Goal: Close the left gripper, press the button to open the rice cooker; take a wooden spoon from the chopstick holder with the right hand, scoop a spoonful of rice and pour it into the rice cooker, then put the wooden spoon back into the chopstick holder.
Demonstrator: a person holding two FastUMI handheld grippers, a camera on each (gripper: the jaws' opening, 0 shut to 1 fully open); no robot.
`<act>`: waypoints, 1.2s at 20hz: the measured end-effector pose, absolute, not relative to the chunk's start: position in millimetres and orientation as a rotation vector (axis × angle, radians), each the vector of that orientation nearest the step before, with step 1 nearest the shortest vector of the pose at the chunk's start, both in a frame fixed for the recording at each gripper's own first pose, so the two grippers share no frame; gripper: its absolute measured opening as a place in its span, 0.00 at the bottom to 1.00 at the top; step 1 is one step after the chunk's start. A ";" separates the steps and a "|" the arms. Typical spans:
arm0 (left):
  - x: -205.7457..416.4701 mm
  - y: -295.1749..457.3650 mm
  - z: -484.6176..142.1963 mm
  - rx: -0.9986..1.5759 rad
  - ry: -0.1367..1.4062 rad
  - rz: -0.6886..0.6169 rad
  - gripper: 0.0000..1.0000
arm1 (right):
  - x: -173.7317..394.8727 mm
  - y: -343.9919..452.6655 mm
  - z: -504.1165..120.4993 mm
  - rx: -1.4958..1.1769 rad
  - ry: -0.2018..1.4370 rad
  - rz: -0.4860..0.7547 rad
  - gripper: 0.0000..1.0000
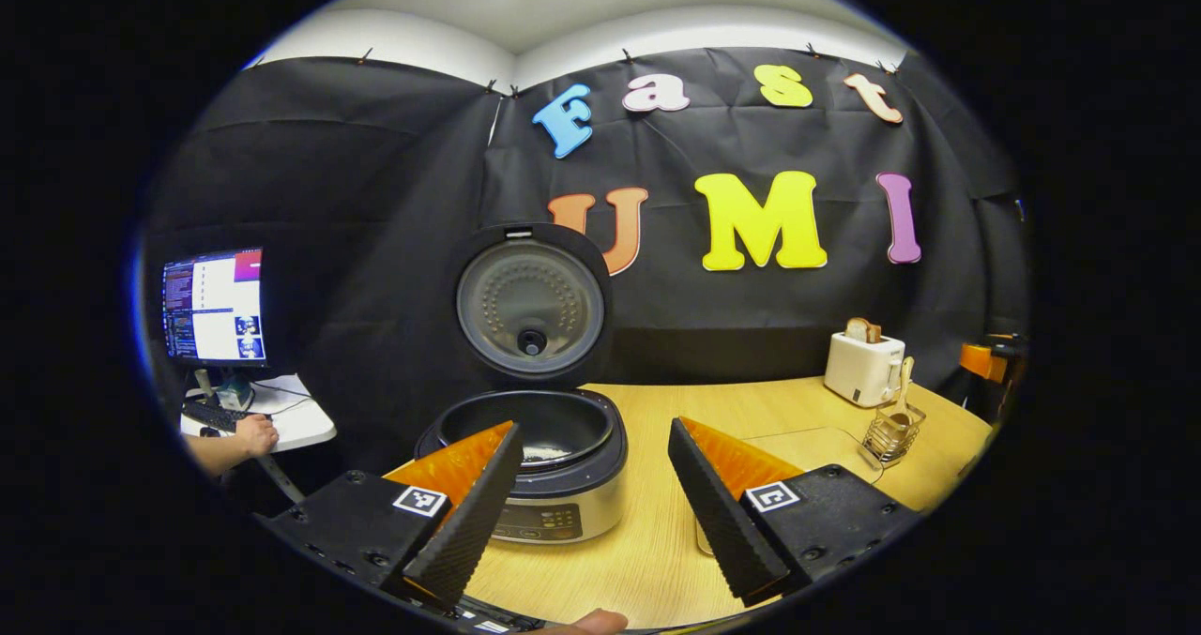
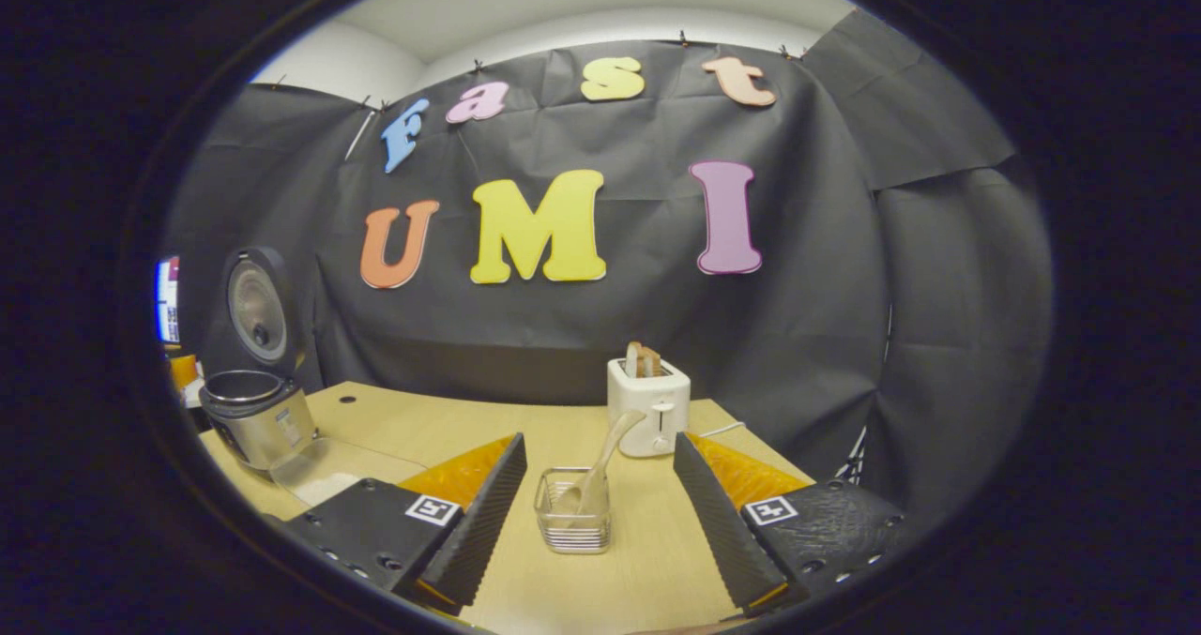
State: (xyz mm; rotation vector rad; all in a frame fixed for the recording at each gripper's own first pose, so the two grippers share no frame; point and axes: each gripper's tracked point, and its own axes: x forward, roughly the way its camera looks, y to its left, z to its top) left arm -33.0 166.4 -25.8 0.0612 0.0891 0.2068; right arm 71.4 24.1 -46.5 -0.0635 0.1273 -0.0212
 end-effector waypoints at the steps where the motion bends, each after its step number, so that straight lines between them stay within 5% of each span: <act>1: -34.9 167.4 -23.1 0.075 0.080 0.207 0.99 | 83.9 22.9 -49.9 -0.071 0.143 -0.035 0.94; 8: -45.3 166.4 -10.2 0.107 0.048 0.192 0.99 | 154.1 20.3 -83.3 -0.021 0.298 -0.069 0.96; 17: -54.3 168.2 -2.6 0.062 0.028 0.163 0.99 | 217.0 15.7 -132.8 0.109 0.542 -0.090 0.88; 18: -54.7 166.1 -4.4 0.054 0.037 0.148 0.99 | 223.2 16.9 -135.8 0.113 0.561 -0.093 0.93; 22: -56.3 168.9 -3.4 0.059 0.037 0.137 0.99 | 241.8 19.3 -155.6 0.103 0.620 -0.111 0.84; 24: -55.9 167.1 -4.1 0.065 0.036 0.122 0.99 | 246.2 28.3 -163.4 0.133 0.642 -0.099 0.69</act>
